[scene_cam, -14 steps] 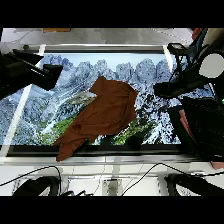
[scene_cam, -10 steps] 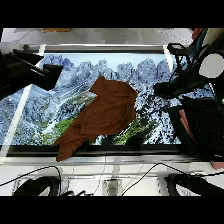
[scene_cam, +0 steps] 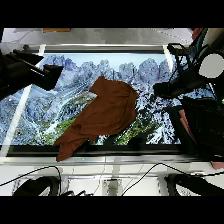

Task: Fold the clothes and pants, and hang the long-sleeved shirts on hangers.

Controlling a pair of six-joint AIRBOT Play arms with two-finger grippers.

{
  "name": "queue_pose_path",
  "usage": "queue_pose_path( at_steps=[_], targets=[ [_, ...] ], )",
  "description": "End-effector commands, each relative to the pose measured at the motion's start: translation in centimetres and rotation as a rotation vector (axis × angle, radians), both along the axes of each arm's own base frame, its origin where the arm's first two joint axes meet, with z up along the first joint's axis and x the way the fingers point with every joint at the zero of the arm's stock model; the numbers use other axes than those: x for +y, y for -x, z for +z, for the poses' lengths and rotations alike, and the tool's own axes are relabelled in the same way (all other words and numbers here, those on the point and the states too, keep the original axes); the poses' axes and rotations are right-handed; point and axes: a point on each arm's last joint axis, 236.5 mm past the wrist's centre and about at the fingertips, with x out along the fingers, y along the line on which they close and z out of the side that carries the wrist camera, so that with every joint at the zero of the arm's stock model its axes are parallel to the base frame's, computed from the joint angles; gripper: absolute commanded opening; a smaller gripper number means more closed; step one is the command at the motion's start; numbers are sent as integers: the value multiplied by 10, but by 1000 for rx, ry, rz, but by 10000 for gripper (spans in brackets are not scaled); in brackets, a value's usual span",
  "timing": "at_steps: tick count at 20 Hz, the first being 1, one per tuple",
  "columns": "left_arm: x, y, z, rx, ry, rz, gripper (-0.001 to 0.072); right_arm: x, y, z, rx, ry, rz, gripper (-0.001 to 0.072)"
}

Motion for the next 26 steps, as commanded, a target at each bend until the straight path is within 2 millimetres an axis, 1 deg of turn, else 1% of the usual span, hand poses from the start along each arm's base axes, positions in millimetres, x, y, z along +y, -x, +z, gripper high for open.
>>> queue_pose_path(
  at_steps=[1,3,4,5,7,9,10,11,12,13,14,15,16,17,18,21,23,26],
  targets=[
    [0,0,0,-1,0,-1,703,3,-9,4,-42,-14,0,15],
    [-1,0,0,2,6,-1,703,5,-22,10,-106,-15,15,15],
    [-3,2,1,6,20,-9,703,5,-23,10,-118,8,64,15],
    [-6,3,1,11,34,-18,703,1,-19,7,-104,49,121,15],
    [-7,3,1,12,38,-20,703,-11,1,-12,-6,116,202,14],
    [-7,3,1,11,37,-20,703,-20,17,-41,68,125,223,14],
    [-7,3,1,11,37,-20,703,-18,24,-60,94,96,227,14],
    [-7,3,1,11,37,-20,703,-10,33,-84,119,48,243,14],
    [-7,3,1,11,37,-20,703,0,38,-108,128,-7,238,14],
    [-7,3,1,12,37,-20,703,15,38,-134,118,-87,208,14],
    [-7,3,0,13,36,-20,703,30,33,-157,102,-178,136,15],
    [-7,2,-1,15,36,-20,703,45,25,-177,78,-289,29,34],
    [-7,1,-2,18,35,-20,703,55,18,-191,59,-379,-58,181],
    [-8,0,-4,23,34,-20,703,61,12,-204,50,-448,-137,402],
    [-8,-2,-6,28,32,-20,703,64,10,-216,68,-481,-184,439],
    [-10,-8,-14,49,27,-19,703,73,10,-253,188,-507,-249,439],
    [-12,-13,-20,64,22,-19,703,80,4,-271,244,-523,-285,439],
    [-13,-19,-29,84,16,-18,703,91,-11,-285,300,-541,-295,438]
  ],
)
